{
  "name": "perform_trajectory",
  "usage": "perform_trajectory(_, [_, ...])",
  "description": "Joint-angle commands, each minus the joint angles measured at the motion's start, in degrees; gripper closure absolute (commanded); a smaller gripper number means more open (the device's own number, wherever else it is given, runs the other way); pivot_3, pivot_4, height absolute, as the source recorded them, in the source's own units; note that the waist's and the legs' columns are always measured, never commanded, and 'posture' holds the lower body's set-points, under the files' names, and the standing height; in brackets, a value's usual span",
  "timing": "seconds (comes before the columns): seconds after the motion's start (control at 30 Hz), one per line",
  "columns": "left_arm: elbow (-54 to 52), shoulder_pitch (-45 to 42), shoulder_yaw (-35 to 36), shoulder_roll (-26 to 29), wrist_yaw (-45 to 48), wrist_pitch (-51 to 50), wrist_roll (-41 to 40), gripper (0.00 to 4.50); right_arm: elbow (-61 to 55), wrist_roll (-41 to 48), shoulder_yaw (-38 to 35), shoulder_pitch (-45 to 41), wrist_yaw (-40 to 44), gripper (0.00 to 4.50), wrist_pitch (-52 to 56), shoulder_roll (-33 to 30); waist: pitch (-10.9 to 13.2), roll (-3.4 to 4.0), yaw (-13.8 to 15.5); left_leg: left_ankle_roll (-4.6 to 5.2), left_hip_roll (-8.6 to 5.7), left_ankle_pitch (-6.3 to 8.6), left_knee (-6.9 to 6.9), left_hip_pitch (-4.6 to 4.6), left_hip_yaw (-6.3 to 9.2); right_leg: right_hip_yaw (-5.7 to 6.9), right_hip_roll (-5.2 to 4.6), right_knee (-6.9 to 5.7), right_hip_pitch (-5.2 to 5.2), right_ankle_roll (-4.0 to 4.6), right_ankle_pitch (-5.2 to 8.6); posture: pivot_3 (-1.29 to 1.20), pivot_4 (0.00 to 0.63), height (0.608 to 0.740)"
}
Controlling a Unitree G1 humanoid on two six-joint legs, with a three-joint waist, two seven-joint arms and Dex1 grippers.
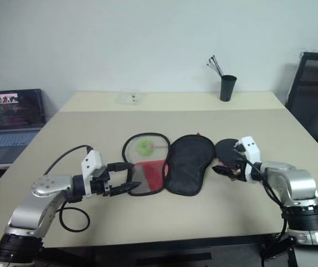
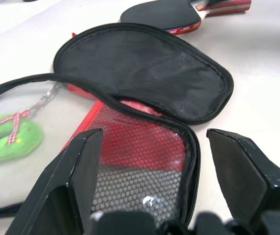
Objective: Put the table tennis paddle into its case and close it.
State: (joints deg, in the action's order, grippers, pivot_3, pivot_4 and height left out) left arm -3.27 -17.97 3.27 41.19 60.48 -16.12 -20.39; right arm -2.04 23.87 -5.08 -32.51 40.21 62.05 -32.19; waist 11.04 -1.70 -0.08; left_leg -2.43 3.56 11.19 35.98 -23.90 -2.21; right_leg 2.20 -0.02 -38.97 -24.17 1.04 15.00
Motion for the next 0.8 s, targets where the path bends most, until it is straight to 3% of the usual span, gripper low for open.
perform_trajectory(0.03, [-2.0,-0.9,1.1,0.2,-0.3,0.1,-1.0,0.8,-1.2,0.9,-0.1,-0.5,-2.3,0.02,0.5,1.9,0.0,-0.01,0.0,0.0,-0.01,0.0,0.01,0.01,-0.02,-0.03,-0.02,0.0,0.01,-0.02,-0.01,0.0,0.15,0.74])
perform_trajectory(0.63, [-6.4,0.3,2.4,0.8,-1.0,-5.0,-5.6,0.8,3.6,1.6,5.1,-2.7,-6.9,0.02,-0.4,12.9,0.0,-0.02,-0.3,0.0,0.07,0.0,0.0,0.03,0.02,0.0,0.06,-0.01,0.0,-0.03,-0.02,0.0,0.15,0.74])
perform_trajectory(0.8, [-7.2,0.5,2.5,1.0,-1.5,-5.7,-5.6,0.8,4.8,1.0,5.3,-3.7,-7.6,1.66,-1.3,12.5,0.0,-0.02,-0.3,0.0,0.06,0.0,0.0,0.03,0.04,0.01,0.08,-0.02,0.0,-0.03,-0.02,0.0,0.15,0.74])
